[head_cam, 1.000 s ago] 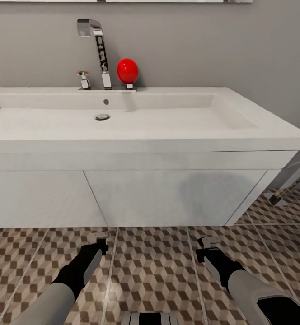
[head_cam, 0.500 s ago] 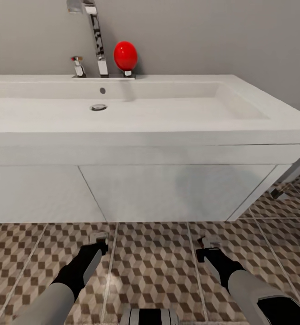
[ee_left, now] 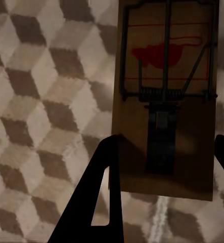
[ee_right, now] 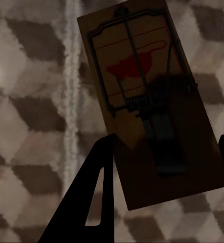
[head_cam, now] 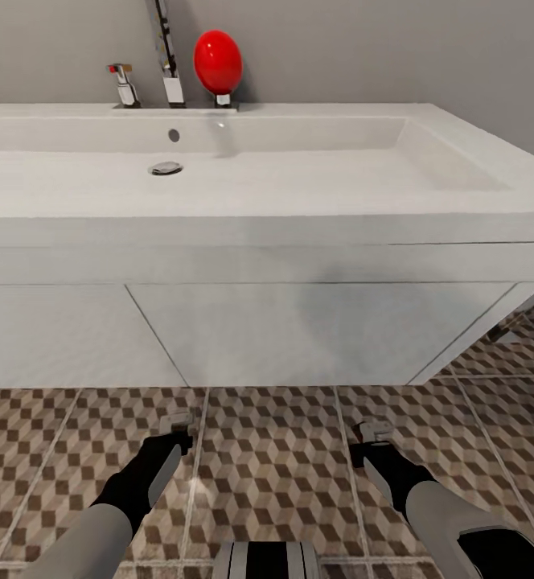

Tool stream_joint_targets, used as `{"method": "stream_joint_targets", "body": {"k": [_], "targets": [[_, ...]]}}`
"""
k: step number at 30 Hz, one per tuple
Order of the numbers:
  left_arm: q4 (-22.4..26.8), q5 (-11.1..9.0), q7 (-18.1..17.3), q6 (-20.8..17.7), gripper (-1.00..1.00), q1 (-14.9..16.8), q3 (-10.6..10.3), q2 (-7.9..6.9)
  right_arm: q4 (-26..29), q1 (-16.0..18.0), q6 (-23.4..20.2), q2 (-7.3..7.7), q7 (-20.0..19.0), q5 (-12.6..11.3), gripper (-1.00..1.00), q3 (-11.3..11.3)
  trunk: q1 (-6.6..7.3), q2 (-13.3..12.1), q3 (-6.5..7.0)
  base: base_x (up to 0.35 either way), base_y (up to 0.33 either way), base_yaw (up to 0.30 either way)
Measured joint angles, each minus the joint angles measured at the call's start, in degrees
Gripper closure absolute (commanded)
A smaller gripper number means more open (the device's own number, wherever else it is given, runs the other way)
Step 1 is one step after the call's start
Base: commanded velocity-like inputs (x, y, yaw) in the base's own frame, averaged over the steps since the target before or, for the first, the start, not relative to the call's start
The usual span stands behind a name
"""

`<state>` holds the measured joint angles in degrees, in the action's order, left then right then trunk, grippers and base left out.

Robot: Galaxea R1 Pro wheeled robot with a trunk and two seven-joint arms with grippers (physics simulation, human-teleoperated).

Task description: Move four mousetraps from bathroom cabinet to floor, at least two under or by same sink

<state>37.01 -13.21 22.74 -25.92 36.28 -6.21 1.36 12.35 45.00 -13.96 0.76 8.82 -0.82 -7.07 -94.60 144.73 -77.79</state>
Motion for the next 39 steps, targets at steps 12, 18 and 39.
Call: {"method": "stream_joint_targets", "body": {"k": [12,18,39], "targets": [[0.06,0.01,0.00,0.08,1.00,0.00,0.00,0.00,0.00,-0.01,0.08,0.00,0.02,0.15,1.00,-0.04,-0.05,0.03,-0.45,0.000,0.000,0.000],[0.04,0.01,0.00,0.09,1.00,0.00,0.00,0.00,0.00,0.00,0.51,0.00,0.02,0.13,1.00,-0.02,-0.05,0.03,-0.45,0.000,0.000,0.000],[-0.41,0.01,0.02,0.23,1.00,0.00,0.00,0.00,-0.02,0.00,7.90,-0.09,0.90,-0.41,1.00,0.04,-0.03,0.03,-0.45,0.032,0.000,0.000]]}}
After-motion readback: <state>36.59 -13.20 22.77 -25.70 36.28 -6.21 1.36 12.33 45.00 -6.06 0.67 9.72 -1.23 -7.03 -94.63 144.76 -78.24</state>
